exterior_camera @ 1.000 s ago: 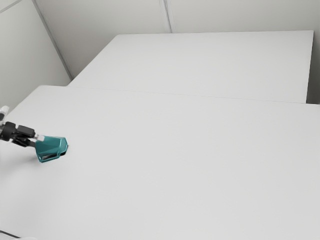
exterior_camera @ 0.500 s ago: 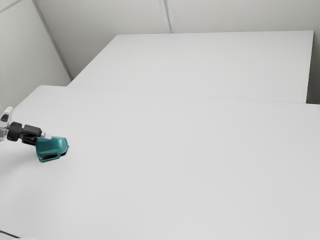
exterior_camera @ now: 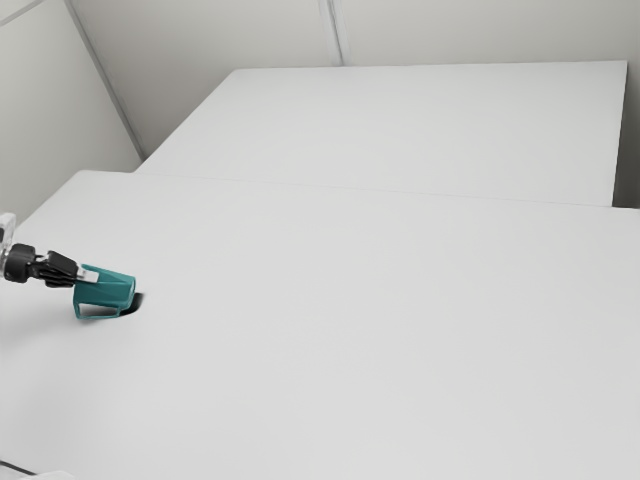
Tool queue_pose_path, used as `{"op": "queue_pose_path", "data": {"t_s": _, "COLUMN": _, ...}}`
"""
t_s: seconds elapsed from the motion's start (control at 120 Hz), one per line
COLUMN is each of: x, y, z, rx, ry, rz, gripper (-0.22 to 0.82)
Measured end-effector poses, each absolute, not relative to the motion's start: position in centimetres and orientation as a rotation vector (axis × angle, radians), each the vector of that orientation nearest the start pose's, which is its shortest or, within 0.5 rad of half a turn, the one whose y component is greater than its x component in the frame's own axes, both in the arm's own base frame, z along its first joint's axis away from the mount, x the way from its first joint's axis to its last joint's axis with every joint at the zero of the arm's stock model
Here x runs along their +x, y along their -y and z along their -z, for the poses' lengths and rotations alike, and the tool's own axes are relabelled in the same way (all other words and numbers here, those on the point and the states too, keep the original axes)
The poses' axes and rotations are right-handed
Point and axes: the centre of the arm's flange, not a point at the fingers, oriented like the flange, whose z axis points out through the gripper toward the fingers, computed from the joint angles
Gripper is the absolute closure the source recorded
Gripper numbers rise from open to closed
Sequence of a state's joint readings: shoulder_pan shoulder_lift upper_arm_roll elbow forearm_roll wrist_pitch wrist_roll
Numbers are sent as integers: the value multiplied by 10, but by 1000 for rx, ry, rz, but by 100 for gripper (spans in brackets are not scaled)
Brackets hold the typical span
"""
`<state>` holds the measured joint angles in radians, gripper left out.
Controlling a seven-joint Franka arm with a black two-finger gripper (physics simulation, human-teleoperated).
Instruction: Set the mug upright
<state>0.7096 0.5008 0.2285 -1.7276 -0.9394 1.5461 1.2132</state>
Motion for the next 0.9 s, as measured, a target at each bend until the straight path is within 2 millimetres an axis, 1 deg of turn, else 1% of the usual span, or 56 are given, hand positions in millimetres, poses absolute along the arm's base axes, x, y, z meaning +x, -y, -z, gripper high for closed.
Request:
{"op": "queue_pose_path", "data": {"t_s": 0.125, "x": 441, "y": -426, "z": -296, "rx": 2175, "ry": -52, "rz": -490, "gripper": 76}}
{"op": "queue_pose_path", "data": {"t_s": 0.367, "x": 441, "y": -425, "z": -297, "rx": 2171, "ry": -50, "rz": -493, "gripper": 78}}
{"op": "queue_pose_path", "data": {"t_s": 0.45, "x": 443, "y": -423, "z": -310, "rx": 2179, "ry": -32, "rz": -507, "gripper": 78}}
{"op": "queue_pose_path", "data": {"t_s": 0.542, "x": 451, "y": -415, "z": -327, "rx": 2192, "ry": 7, "rz": -515, "gripper": 78}}
{"op": "queue_pose_path", "data": {"t_s": 0.608, "x": 459, "y": -406, "z": -342, "rx": 2204, "ry": 44, "rz": -519, "gripper": 78}}
{"op": "queue_pose_path", "data": {"t_s": 0.675, "x": 470, "y": -391, "z": -356, "rx": 2219, "ry": 94, "rz": -510, "gripper": 78}}
{"op": "queue_pose_path", "data": {"t_s": 0.767, "x": 491, "y": -363, "z": -373, "rx": 2247, "ry": 179, "rz": -479, "gripper": 78}}
{"op": "queue_pose_path", "data": {"t_s": 0.842, "x": 508, "y": -343, "z": -380, "rx": 2275, "ry": 238, "rz": -458, "gripper": 78}}
{"op": "queue_pose_path", "data": {"t_s": 0.9, "x": 527, "y": -323, "z": -387, "rx": 2297, "ry": 297, "rz": -440, "gripper": 78}}
